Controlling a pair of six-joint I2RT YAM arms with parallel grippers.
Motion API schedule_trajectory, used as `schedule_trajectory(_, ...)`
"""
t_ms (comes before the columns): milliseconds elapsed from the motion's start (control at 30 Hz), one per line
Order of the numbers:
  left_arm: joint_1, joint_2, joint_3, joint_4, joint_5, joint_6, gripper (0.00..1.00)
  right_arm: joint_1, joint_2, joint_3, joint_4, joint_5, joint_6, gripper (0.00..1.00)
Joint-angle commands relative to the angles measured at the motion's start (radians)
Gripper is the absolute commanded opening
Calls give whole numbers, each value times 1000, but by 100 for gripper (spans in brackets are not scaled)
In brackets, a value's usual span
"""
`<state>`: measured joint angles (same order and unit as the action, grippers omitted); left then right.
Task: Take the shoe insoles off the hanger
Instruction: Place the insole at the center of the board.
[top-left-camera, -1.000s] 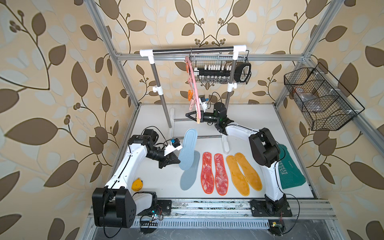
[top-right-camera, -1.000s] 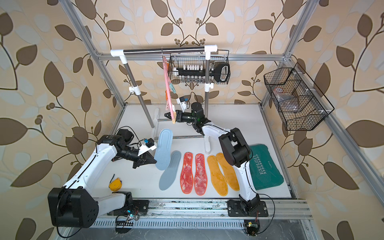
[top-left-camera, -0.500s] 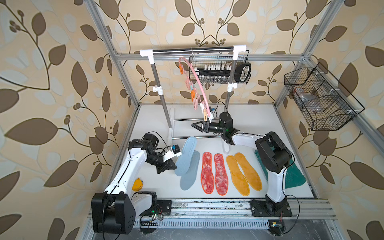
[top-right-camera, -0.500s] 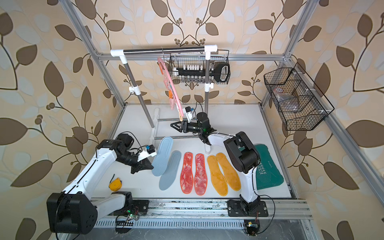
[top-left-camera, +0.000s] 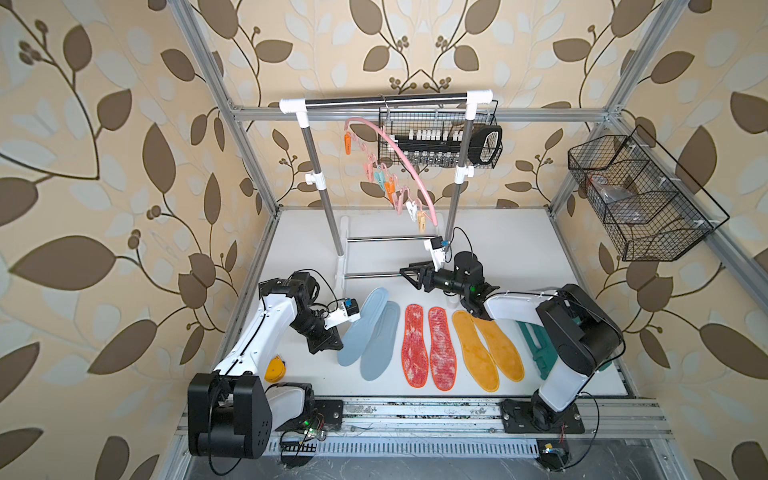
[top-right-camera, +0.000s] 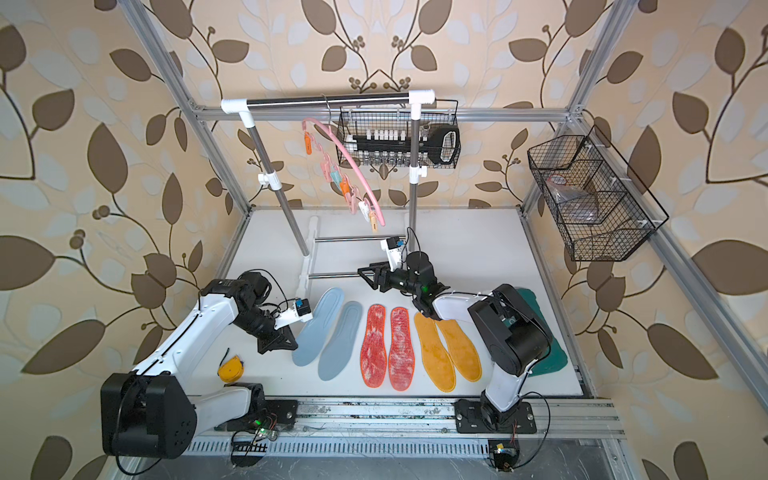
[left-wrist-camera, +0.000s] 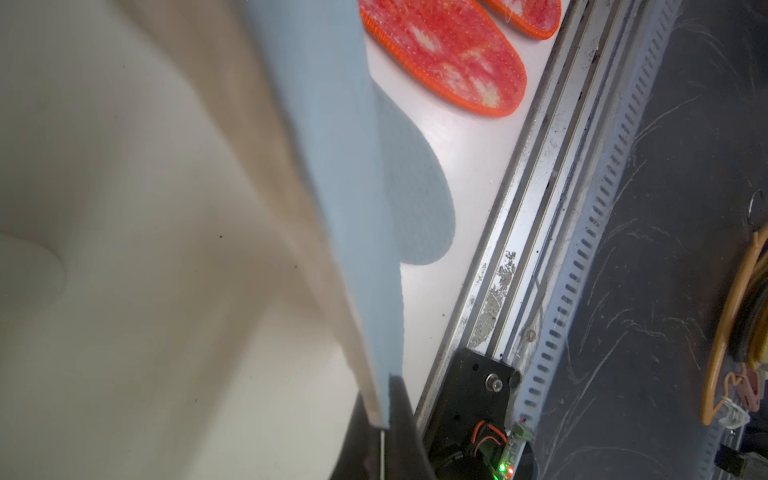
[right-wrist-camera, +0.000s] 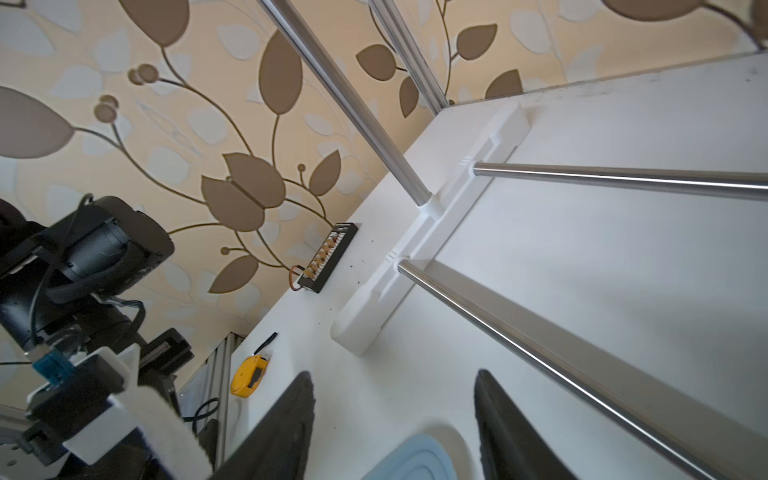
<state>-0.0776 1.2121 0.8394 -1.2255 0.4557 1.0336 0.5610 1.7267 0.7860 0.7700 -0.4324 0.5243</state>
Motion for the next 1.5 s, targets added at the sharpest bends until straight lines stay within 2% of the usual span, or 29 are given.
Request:
schedule_trajectory(0, 7, 36, -14, 11, -54, -64, 0, 2, -75, -63, -11, 118, -77, 61)
schedule_trajectory(267, 14, 157, -8, 22, -110, -119, 0, 2, -278, -201, -142, 291, -179, 64)
schedule_trajectory(567, 19, 322, -14, 133, -142, -191, 0, 2, -464, -255, -288, 386, -255, 66)
schedule_trajectory(733, 21, 381, -23, 182, -166, -215, 14, 1, -542, -280, -340, 432, -289, 66)
schedule_trajectory(1000, 21, 333, -23, 205, -141, -228, 38, 2, -591, -313, -376, 462, -300, 67)
schedule_trajectory(1333, 21, 139, -42, 186, -115, -231, 51, 1, -694, -348, -433, 486, -387, 76)
schedule_trajectory(1400, 21, 119, -35, 156, -97, -221, 52, 1, -721, -349, -462, 524, -397, 98)
schedule_trajectory(1467, 21, 95, -26, 136, -82, -221, 52, 2, -755, -351, -494, 585, -400, 98)
